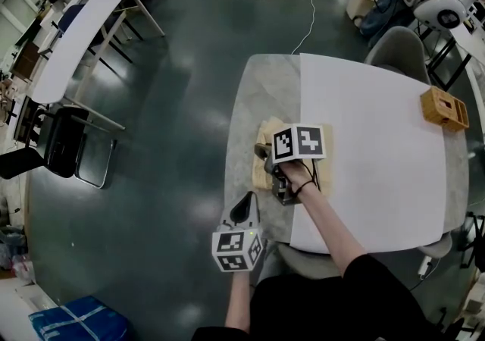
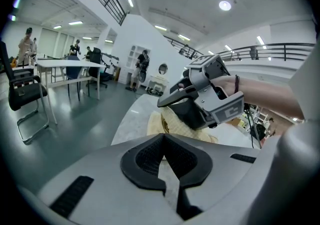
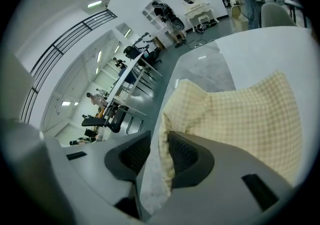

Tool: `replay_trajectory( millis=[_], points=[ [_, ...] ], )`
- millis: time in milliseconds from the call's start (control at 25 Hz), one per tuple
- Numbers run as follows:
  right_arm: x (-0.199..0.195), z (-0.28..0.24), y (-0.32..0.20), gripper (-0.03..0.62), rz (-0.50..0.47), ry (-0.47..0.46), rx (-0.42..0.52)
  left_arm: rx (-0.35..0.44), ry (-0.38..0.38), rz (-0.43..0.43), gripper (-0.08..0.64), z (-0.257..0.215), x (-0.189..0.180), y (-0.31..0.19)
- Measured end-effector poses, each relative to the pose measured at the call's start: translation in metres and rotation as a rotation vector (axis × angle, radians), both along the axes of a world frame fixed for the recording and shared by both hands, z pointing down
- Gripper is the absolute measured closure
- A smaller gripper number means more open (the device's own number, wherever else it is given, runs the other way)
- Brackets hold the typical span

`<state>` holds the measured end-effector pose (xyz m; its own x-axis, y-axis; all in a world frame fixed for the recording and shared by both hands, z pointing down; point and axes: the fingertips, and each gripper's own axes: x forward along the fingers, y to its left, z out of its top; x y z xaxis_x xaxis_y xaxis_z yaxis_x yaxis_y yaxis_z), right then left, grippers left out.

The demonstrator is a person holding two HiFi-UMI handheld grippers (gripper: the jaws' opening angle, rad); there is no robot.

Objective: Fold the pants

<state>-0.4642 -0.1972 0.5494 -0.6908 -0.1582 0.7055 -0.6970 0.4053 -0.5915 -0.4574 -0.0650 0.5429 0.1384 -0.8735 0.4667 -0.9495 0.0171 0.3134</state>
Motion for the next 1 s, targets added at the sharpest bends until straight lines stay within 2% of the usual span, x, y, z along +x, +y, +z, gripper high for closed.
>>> replay_trajectory(
  millis=[400, 720, 1000],
  points=[
    [-0.007, -0.004, 0.005, 0.466, 0.139, -0.061, -0.021, 0.008, -0.002, -0.010, 0.546, -0.003, -0.006, 0.009],
    [-0.011, -0.011, 0.012, 0.463, 0.170, -0.042, 0.043, 0.013, -0.008, -0.017, 0.546, -0.008, -0.012, 0.016],
    [-0.022, -0.012, 0.025, 0.463, 0.135, -0.051, 0.057, 0.021, -0.016, -0.021, 0.546, -0.012, -0.012, 0.019]
  ],
)
